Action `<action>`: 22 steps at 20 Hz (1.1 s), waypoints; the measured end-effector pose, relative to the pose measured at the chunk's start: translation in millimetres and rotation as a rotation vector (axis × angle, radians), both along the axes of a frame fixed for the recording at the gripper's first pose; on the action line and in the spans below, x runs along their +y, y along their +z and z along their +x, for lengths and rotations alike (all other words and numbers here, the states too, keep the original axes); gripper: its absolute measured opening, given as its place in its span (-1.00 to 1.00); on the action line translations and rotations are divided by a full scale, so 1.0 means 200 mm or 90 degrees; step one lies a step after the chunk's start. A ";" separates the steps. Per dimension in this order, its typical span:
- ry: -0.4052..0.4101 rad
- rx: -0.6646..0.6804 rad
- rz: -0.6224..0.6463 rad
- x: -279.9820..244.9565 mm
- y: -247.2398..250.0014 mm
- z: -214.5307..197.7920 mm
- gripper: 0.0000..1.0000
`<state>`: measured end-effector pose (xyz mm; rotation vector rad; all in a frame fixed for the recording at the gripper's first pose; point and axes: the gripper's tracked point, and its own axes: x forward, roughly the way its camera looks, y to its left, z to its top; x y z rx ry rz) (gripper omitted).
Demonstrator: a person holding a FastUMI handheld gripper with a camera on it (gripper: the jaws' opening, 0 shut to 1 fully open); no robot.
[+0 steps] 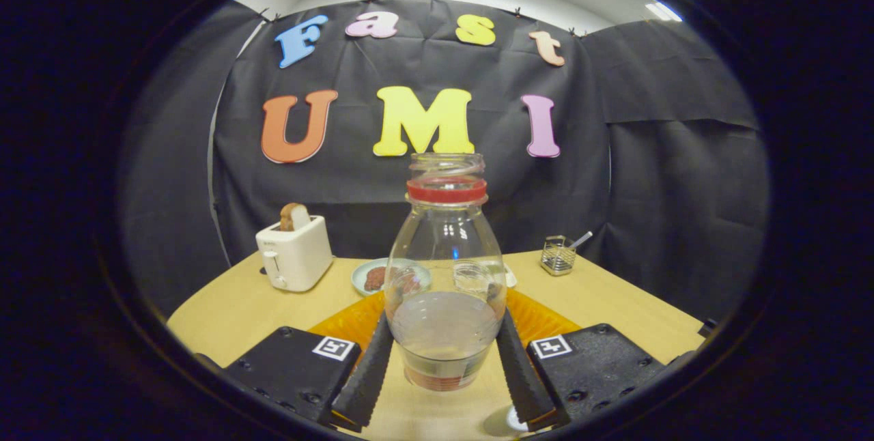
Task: Take the bottle from table, then pour the juice into the cup, finally place the bottle on the coaster
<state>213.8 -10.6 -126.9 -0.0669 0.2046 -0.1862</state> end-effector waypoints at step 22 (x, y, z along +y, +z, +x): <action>0.036 0.034 0.019 -0.06 -0.44 0.29 0.64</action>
